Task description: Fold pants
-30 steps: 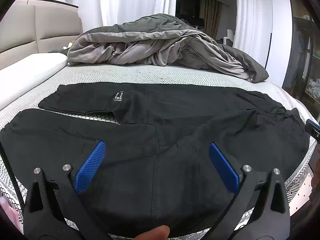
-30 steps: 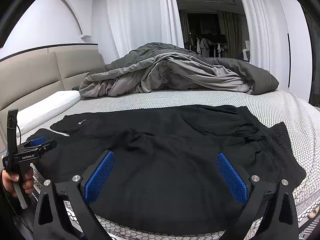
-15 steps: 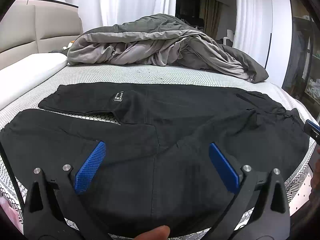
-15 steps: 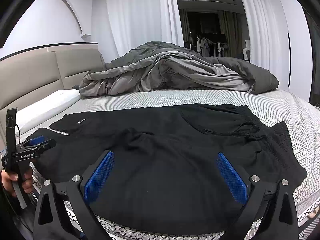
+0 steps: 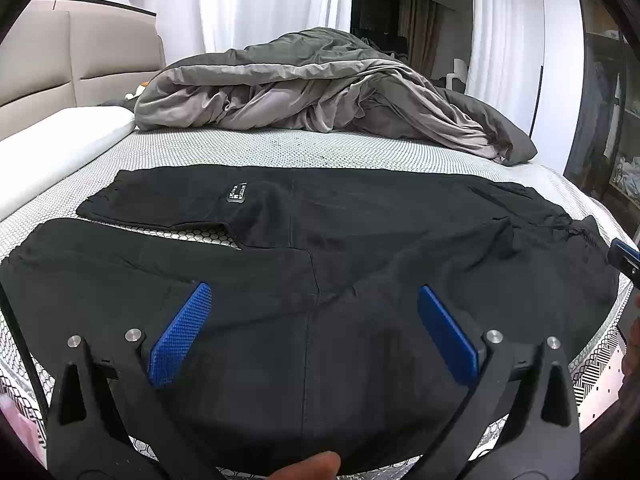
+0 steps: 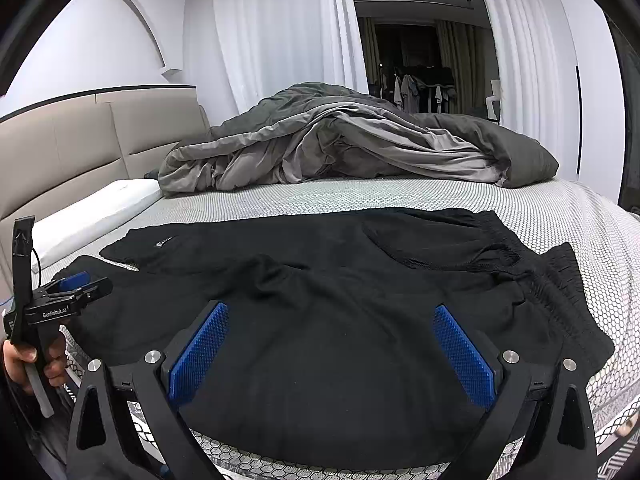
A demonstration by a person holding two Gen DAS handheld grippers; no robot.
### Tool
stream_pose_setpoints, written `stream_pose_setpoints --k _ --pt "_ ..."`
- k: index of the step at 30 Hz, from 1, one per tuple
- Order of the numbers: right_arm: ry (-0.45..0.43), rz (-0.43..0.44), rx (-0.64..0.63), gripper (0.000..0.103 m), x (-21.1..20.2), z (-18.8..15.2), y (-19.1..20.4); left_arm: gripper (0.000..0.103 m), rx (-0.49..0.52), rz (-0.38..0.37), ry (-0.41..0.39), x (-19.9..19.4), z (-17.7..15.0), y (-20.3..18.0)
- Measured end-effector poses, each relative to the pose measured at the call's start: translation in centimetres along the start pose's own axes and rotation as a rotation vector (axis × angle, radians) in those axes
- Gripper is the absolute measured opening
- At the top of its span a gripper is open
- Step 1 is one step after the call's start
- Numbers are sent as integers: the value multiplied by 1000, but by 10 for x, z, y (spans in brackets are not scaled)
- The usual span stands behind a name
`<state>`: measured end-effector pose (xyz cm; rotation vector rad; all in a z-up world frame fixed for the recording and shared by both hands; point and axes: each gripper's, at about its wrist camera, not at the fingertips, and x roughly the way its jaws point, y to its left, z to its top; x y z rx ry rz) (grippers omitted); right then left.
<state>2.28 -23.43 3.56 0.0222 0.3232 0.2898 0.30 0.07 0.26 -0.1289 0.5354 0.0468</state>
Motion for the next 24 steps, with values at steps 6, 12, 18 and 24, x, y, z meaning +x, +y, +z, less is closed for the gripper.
stream_pose_setpoints --k 6,12,18,24 --pt "-1 -3 -1 103 0 0 0 102 2 0 1 0 0 0" --pt "-2 -5 1 103 1 0 0 102 1 1 0 0 0 0" --pt "-4 -7 2 103 1 0 -1 102 2 1 -2 0 0 0" --pt "-2 -8 2 103 0 0 -1 102 1 1 0 0 0 0"
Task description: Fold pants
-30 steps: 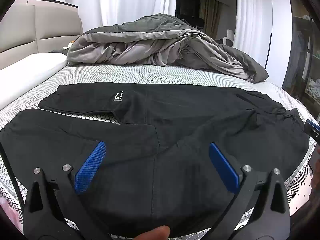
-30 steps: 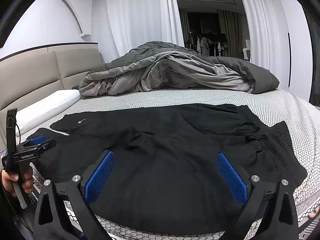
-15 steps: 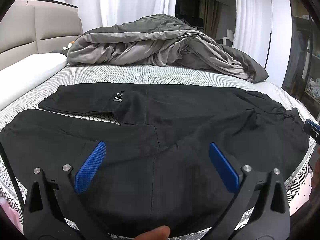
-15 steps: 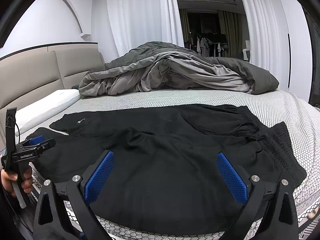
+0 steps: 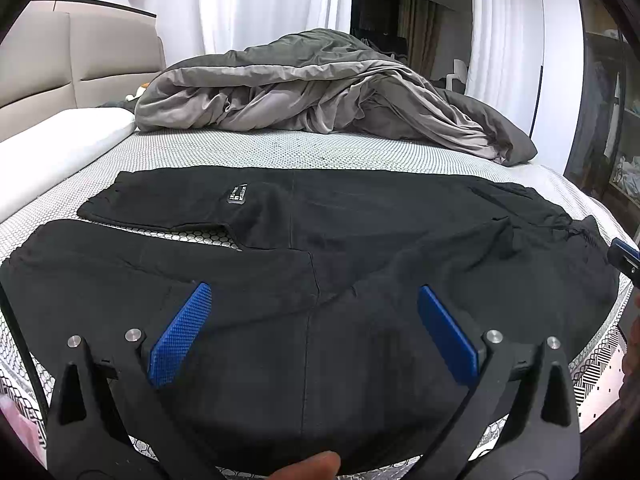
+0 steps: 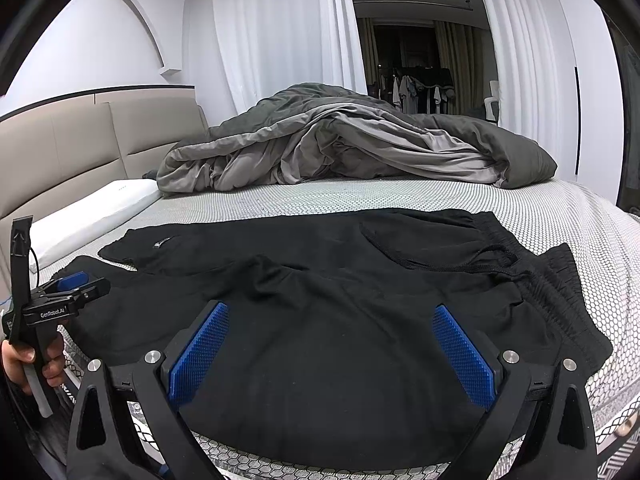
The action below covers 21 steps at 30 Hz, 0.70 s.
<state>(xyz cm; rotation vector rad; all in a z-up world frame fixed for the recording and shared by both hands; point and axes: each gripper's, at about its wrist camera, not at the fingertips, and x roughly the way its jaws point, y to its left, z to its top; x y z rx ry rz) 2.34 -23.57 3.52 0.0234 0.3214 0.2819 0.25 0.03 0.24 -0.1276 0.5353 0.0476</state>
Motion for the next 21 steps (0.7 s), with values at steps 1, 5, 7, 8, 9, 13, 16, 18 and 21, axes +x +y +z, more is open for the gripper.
stream_pose_setpoints --k 1,5,7,8,9,13,16,18,21 --pt "0 0 2 103 -1 0 0 102 -1 -1 0 0 0 0" --pt "1 -8 1 103 0 0 -1 102 0 1 3 0 1 0" --pt "0 -14 9 103 0 1 -3 102 -6 -2 8 0 2 0" --pt "-1 -16 13 103 -1 1 -5 102 -6 -3 8 -1 3 0" --pt "-2 -18 17 103 -1 1 -6 102 -4 -2 5 -1 3 0" --pt "-12 -38 41 103 -2 2 -16 102 -8 -6 -3 -2 4 2" --pt "-32 -53 68 103 -7 4 -25 102 -34 -6 -13 -6 5 10" --pt "-42 -58 102 103 -12 4 -33 102 -68 -4 -25 -14 7 22" --pt "-46 -24 180 103 -22 -1 -50 102 -145 32 -34 -30 13 50"
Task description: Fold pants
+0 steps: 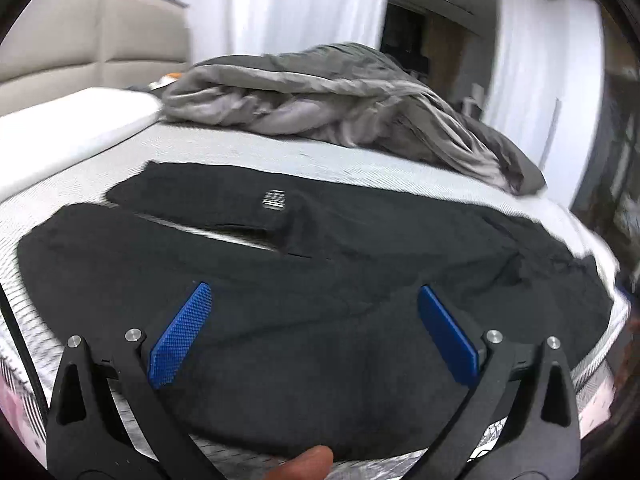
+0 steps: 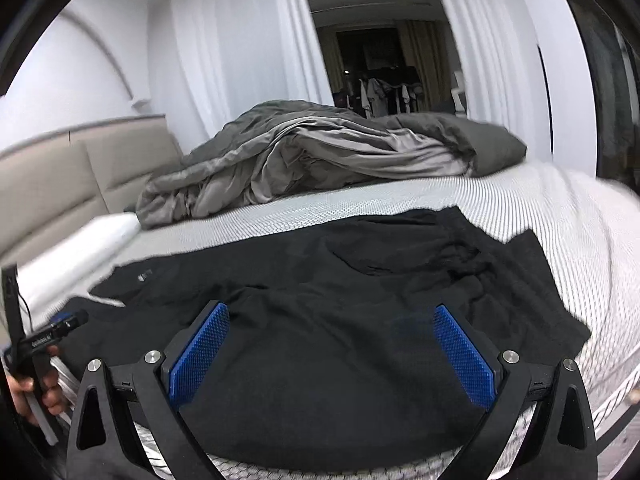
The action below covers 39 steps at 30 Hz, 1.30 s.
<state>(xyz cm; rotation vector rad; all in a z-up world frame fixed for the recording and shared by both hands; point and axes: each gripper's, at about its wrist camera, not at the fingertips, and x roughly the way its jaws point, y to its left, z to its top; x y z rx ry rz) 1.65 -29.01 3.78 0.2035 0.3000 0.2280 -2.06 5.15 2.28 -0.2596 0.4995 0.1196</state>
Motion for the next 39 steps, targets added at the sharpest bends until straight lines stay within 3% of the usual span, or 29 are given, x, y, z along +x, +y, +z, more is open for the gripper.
stream_pose_setpoints --k 6,8,11,15,17,20,24,26,28,29,33,34,36,39 --pt "-7 -19 101 103 -27 -3 -34 102 -251 151 11 -36 9 88" --pt "-25 -8 153 103 -35 -3 -49 102 -330 170 30 -45 5 118" --pt "-13 -9 194 103 -40 -6 -66 97 -428 166 66 -51 -3 159" --pt "14 -30 214 103 -43 -13 -79 75 -478 132 97 -49 -8 191" --pt "12 -38 221 103 -46 -14 -83 75 -521 77 109 -40 -6 206" --pt "1 -40 226 103 -49 -15 -87 58 -611 4 158 -18 -8 228" --pt "10 -50 227 103 -51 -17 -89 56 -616 15 151 7 3 238" --pt "16 -41 226 103 -49 -17 -90 48 -614 25 146 18 13 241" --pt "26 -29 220 103 -46 -18 -90 9 -603 69 138 31 28 240" --pt "32 -30 219 103 -44 -17 -91 4 -597 92 119 35 34 240" --pt "48 -54 264 103 -48 -22 -108 3 -613 154 -31 25 31 251" --pt "50 -62 301 103 -52 -25 -118 3 -615 182 -28 27 29 255" --pt "58 -40 384 103 -54 -31 -135 3 -652 163 -19 31 23 267" --pt "118 83 527 97 -41 -39 -157 2 -680 133 -11 34 20 276"
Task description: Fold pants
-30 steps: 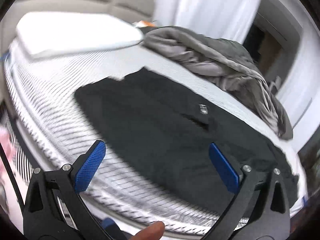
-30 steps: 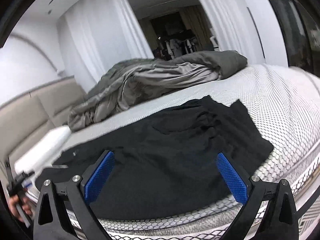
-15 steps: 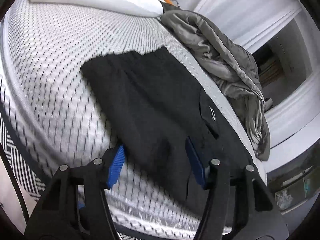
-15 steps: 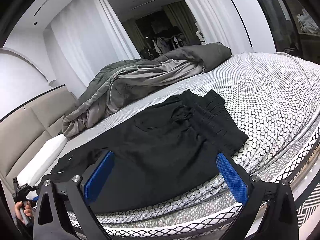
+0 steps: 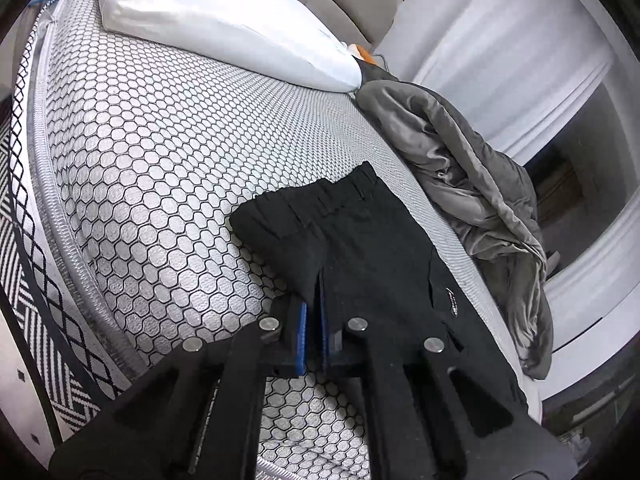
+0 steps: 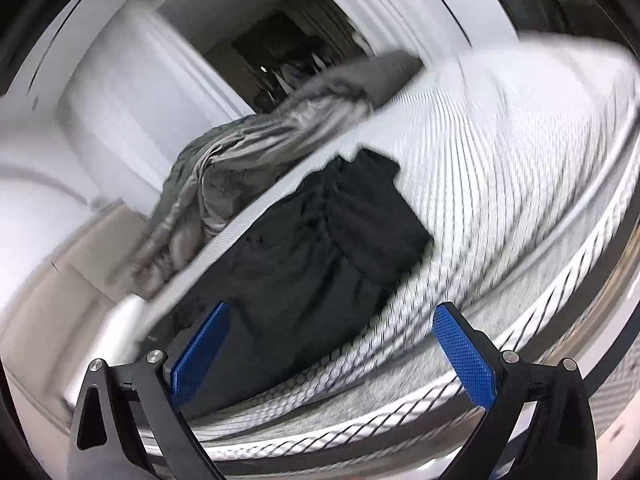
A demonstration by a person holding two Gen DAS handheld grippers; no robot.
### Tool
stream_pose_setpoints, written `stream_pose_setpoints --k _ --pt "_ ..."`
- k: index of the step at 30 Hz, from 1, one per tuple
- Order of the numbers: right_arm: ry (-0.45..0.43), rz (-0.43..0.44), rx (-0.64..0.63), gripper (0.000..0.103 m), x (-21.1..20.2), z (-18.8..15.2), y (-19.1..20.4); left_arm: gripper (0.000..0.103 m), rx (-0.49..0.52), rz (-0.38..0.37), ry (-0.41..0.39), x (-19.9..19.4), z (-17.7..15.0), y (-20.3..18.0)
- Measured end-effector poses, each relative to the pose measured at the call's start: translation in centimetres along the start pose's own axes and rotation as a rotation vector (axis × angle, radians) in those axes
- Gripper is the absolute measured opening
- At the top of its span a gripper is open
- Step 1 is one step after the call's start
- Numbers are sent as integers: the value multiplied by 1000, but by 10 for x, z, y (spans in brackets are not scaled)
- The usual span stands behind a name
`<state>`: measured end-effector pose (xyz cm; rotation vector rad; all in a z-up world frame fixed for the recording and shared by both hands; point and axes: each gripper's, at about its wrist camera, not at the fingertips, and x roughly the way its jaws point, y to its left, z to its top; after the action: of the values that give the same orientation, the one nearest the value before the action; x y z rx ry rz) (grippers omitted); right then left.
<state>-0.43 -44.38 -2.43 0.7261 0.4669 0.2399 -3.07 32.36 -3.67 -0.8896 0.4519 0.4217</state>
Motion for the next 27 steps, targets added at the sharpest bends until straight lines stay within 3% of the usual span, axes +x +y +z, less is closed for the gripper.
stream_pose_setpoints --k 1,5,8,10,14,15,16,18,20,24,27 --pt "30 40 31 94 9 3 -4 2 15 4 -2 1 0 -1" --pt "36 47 55 90 33 19 -3 3 31 -33 14 6 -1 -5" --pt "20 78 59 84 40 25 1 5 4 -81 83 14 -2 -3" --pt "19 91 87 84 40 24 0 22 -13 -123 132 23 -5 -3" --pt "29 67 104 82 44 22 -5 24 -4 -169 181 36 -10 -9" --pt "31 59 110 74 48 24 -6 17 -10 -166 166 39 -10 -13" --pt "31 47 116 68 52 25 -6 2 -6 -146 151 40 -10 -15" --pt "30 9 156 26 58 29 -13 0 11 -103 114 35 -12 -18" --pt "33 -10 164 13 57 31 -17 0 20 -89 94 21 -17 -16" --pt "-24 -25 82 11 22 22 -6 0 29 -40 76 -6 -29 -3" --pt "11 -72 68 11 28 16 -8 0 1 -44 108 -2 -28 2"
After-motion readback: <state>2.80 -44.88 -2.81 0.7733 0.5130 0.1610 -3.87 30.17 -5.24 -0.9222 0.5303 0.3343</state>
